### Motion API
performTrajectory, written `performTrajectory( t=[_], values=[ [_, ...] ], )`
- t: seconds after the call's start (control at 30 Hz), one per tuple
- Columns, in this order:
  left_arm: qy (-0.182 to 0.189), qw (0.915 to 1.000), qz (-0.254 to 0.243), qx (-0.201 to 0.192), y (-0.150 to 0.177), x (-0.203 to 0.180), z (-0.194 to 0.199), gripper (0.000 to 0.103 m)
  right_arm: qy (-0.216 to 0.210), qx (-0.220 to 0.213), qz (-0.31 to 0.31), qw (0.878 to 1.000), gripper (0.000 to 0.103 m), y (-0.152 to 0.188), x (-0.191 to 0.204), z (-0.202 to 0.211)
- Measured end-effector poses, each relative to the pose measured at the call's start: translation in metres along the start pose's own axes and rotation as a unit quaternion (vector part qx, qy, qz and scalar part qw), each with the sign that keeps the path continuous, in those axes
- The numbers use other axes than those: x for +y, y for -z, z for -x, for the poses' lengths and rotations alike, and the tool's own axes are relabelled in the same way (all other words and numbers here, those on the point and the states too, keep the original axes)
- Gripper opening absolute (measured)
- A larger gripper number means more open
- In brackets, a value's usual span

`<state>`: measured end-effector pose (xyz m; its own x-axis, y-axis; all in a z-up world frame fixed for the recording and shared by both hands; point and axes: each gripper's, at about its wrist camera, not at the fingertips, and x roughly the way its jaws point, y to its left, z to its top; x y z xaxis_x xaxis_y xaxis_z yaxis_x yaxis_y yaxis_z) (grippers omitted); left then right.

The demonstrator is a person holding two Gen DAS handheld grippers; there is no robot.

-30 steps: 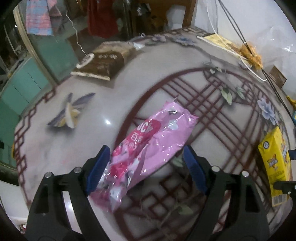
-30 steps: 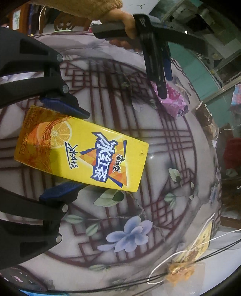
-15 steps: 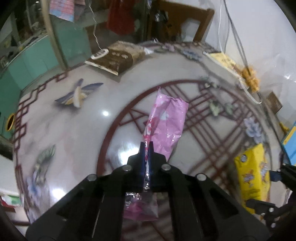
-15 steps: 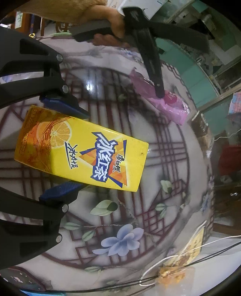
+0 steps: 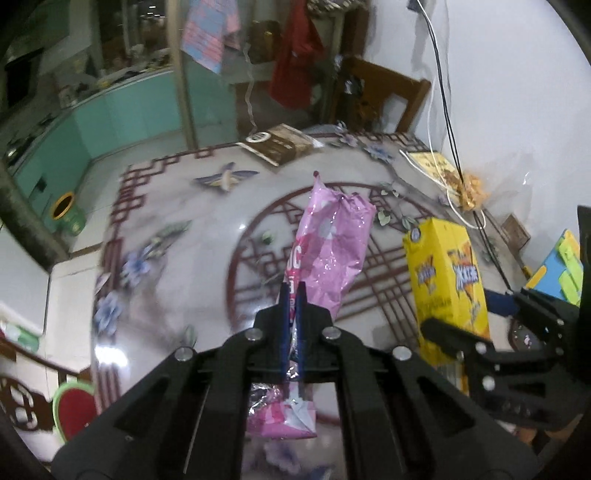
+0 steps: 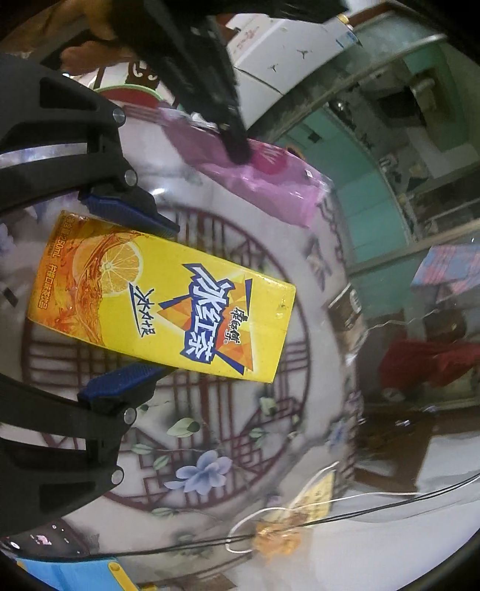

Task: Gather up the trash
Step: 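Carry the iced-tea carton and pink wrapper over the red bucket with both grippers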

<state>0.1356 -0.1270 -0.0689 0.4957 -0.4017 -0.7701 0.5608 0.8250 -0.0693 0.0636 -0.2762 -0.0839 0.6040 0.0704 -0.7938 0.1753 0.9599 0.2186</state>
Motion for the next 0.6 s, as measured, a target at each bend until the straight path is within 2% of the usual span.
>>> performTrajectory(
  t=[0.17,0.27,0.4,0.5,0.6],
  values=[
    [-0.019,0.9986,0.043,-0.023,0.026,0.022,0.045,0.003,-0.012,-0.021,0.034,0.999,0.064,0.001,0.034,0.025],
    [-0.035,0.9957,0.080,-0.030,0.044,0.048,0.062,0.003,-0.026,-0.021,0.053,0.998,0.064,0.006,0.058,0.029],
    [-0.073,0.9881,0.132,-0.029,0.075,0.098,0.083,0.003,-0.054,-0.011,0.086,0.995,0.064,0.013,0.103,0.023],
    [-0.115,0.9775,0.175,-0.023,0.105,0.153,0.102,0.003,-0.086,0.002,0.113,0.990,0.064,0.021,0.147,0.011],
    [-0.140,0.9690,0.202,-0.019,0.125,0.188,0.116,0.003,-0.117,0.018,0.142,0.983,0.064,0.031,0.195,-0.005]
  ],
)
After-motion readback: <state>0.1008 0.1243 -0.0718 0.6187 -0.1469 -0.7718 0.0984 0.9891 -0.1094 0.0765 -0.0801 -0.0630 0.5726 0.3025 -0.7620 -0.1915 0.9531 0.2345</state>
